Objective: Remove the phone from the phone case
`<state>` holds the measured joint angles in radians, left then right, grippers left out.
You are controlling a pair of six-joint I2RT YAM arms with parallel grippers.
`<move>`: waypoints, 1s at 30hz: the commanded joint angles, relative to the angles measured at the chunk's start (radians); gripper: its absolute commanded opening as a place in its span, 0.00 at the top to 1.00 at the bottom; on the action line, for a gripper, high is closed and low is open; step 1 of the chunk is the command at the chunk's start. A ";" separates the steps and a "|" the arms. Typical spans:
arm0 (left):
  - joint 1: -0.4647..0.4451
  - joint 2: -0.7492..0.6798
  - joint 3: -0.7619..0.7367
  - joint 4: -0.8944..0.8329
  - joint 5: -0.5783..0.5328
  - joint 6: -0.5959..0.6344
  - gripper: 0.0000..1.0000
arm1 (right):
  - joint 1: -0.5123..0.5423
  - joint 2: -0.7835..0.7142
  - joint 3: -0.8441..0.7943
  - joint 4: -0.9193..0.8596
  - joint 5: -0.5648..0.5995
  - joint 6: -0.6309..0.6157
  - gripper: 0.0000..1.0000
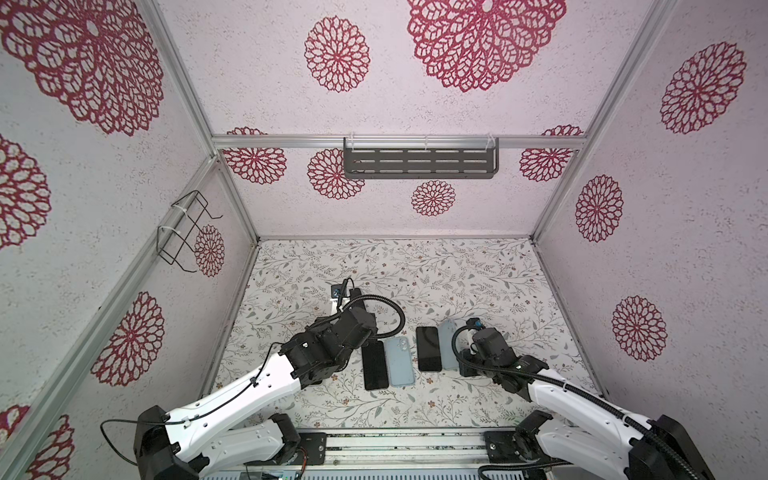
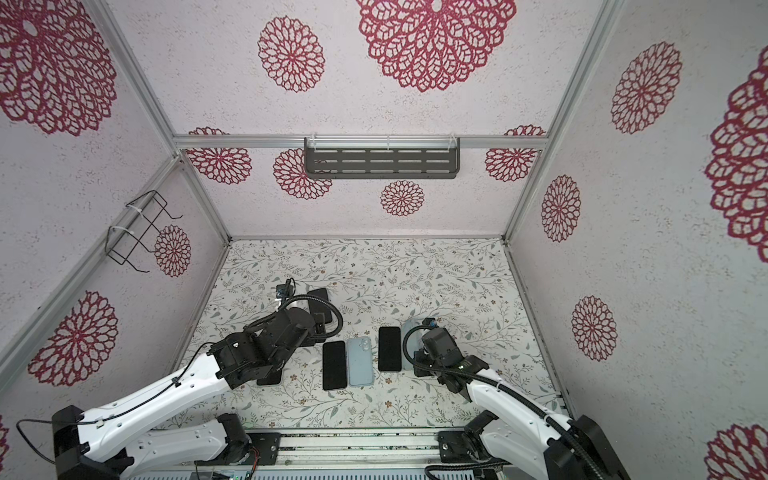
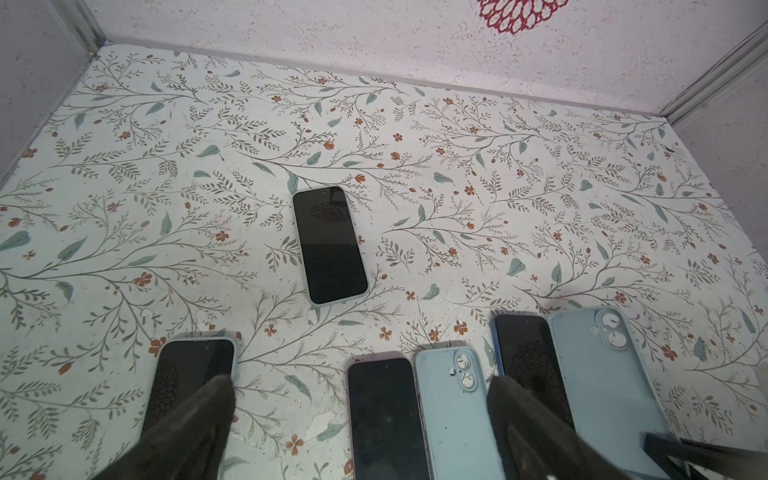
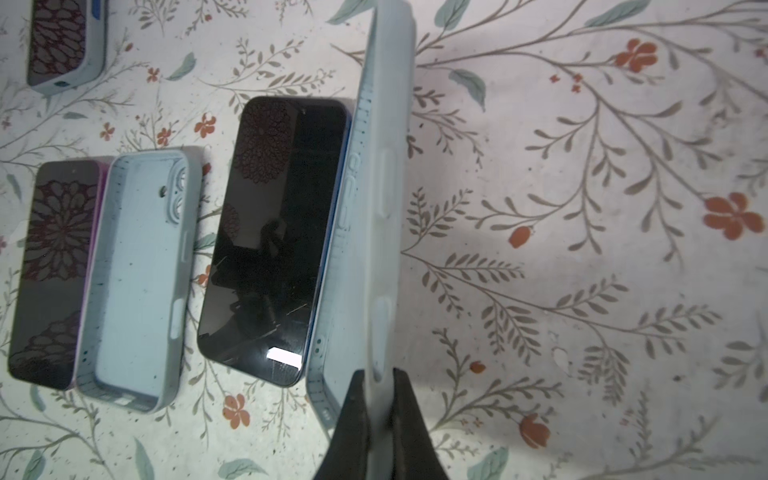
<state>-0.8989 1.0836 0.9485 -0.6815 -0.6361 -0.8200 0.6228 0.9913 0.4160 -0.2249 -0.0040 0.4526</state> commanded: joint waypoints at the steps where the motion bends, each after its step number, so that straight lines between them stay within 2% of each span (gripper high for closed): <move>1: 0.020 -0.013 -0.016 -0.018 0.009 0.013 0.01 | 0.012 0.015 -0.001 0.028 -0.096 -0.052 1.00; 10: 0.022 0.002 -0.025 -0.016 0.013 0.018 0.02 | 0.032 0.029 -0.014 0.036 -0.200 -0.018 1.00; 17: 0.024 0.006 -0.028 -0.016 0.017 0.018 0.02 | 0.071 0.030 -0.046 0.117 -0.240 0.082 1.00; 30: 0.035 -0.013 -0.036 -0.065 0.021 -0.030 0.02 | 0.201 0.066 -0.077 0.223 -0.154 0.331 1.00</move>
<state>-0.8864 1.0870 0.9192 -0.7189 -0.6140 -0.8265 0.7876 1.0477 0.3489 -0.0376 -0.1501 0.7033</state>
